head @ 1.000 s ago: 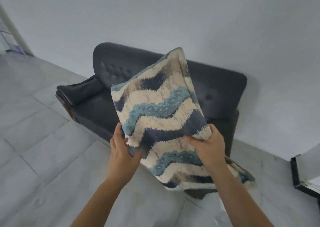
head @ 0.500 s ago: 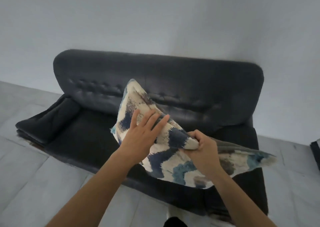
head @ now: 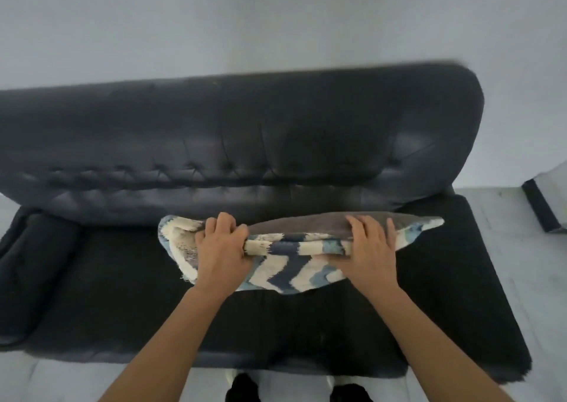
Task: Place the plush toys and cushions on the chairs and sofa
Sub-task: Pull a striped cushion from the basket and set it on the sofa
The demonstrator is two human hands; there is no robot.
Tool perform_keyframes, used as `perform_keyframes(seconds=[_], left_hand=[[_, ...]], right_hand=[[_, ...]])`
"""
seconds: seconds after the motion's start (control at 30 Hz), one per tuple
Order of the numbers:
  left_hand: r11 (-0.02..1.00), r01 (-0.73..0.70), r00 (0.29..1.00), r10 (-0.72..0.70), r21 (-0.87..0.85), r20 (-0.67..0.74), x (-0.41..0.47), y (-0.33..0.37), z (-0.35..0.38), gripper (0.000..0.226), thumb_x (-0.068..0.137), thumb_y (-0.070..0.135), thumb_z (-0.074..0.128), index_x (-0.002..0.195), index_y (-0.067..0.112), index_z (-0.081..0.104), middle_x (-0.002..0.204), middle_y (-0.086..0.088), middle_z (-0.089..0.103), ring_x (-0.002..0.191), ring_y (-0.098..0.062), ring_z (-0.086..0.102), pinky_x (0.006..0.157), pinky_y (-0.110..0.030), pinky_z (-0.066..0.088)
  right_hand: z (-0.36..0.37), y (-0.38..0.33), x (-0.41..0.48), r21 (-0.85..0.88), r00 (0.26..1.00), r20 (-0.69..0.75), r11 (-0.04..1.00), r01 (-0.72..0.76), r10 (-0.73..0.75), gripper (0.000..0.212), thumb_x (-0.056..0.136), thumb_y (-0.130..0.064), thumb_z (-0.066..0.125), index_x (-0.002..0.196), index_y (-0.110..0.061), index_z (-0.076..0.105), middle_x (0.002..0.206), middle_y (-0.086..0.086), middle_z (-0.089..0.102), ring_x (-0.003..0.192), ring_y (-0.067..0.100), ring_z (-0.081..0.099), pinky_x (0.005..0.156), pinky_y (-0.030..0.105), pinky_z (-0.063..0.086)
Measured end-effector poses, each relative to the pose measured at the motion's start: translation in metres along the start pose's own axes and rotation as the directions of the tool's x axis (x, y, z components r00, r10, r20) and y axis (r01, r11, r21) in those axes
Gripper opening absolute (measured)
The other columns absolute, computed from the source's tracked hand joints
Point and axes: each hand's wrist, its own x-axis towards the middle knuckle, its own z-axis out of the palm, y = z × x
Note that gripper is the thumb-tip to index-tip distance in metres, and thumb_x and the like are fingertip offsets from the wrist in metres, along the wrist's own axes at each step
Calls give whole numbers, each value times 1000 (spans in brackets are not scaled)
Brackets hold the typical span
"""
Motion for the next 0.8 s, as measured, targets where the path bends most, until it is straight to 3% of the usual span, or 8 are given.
perform_keyframes(seconds=[0.17, 0.27, 0.37, 0.43, 0.5, 0.63, 0.7, 0.8], left_hand=[[992, -22, 999, 26, -122, 30, 28, -76, 58, 31, 58, 9, 88, 81, 10, 68, 98, -7, 67, 84, -35, 51, 70, -46, 43], [984, 5, 992, 17, -180, 121, 56, -113, 94, 29, 62, 4, 86, 80, 11, 64, 71, 1, 54, 82, -36, 52, 73, -51, 44], [980, -1, 982, 38, -198, 186, 95, -143, 144, 24, 75, 19, 81, 89, 14, 62, 76, 4, 50, 93, -36, 51, 83, -49, 40], [978, -55, 984, 88, -203, 157, 117, -159, 189, 32, 80, 27, 80, 105, 13, 64, 100, -8, 64, 102, -37, 53, 87, -49, 41], [970, -38, 982, 81, -240, 169, 130, -171, 238, 46, 87, 26, 74, 128, 12, 59, 128, -15, 59, 116, -40, 54, 95, -52, 43], [977, 88, 944, -19, -194, 330, 116, -192, 325, 61, 98, 37, 61, 152, 18, 41, 161, -18, 32, 143, -41, 35, 107, -57, 38], [970, 147, 903, -51, -195, 426, 93, -205, 363, 64, 102, 45, 52, 158, 23, 31, 170, -12, 10, 152, -40, 20, 110, -56, 36], [967, 81, 918, 22, -241, 397, 62, -217, 403, 70, 103, 43, 52, 162, 25, 19, 171, -8, -9, 157, -38, 5, 106, -58, 43]], right_hand=[[57, -31, 12, -181, 999, 31, 983, -14, 20, 65, 72, -19, 84, 133, -22, 61, 122, 2, 64, 123, 24, 58, 119, 63, 21], [98, -50, 28, -275, 998, 46, 961, -22, 36, 67, 73, -14, 79, 136, -22, 59, 123, 2, 63, 124, 25, 55, 122, 62, 12], [146, -53, 62, -314, 998, 53, 949, -12, 30, 71, 73, -11, 79, 139, -22, 55, 123, 3, 63, 126, 27, 53, 120, 64, 8], [185, -46, 87, -305, 997, 41, 951, -51, 67, 77, 77, -12, 77, 147, -21, 47, 133, 9, 57, 136, 31, 45, 120, 65, 7], [229, -37, 102, -259, 986, 69, 957, -130, 152, 75, 90, -21, 68, 156, -21, 32, 151, 16, 41, 148, 36, 28, 120, 65, 5], [320, -21, 100, -99, 912, 282, 954, -282, 299, 79, 101, -49, 49, 162, -23, 6, 168, 20, 3, 154, 41, 5, 123, 57, 14], [360, -14, 86, 4, 866, 376, 935, -356, 328, 83, 99, -55, 48, 162, -30, 0, 169, 17, -6, 155, 41, 4, 122, 55, 17], [408, -1, 62, 185, 824, 474, 879, -439, 312, 89, 98, -53, 54, 159, -39, -9, 169, 14, -10, 155, 36, 11, 118, 48, 29]])
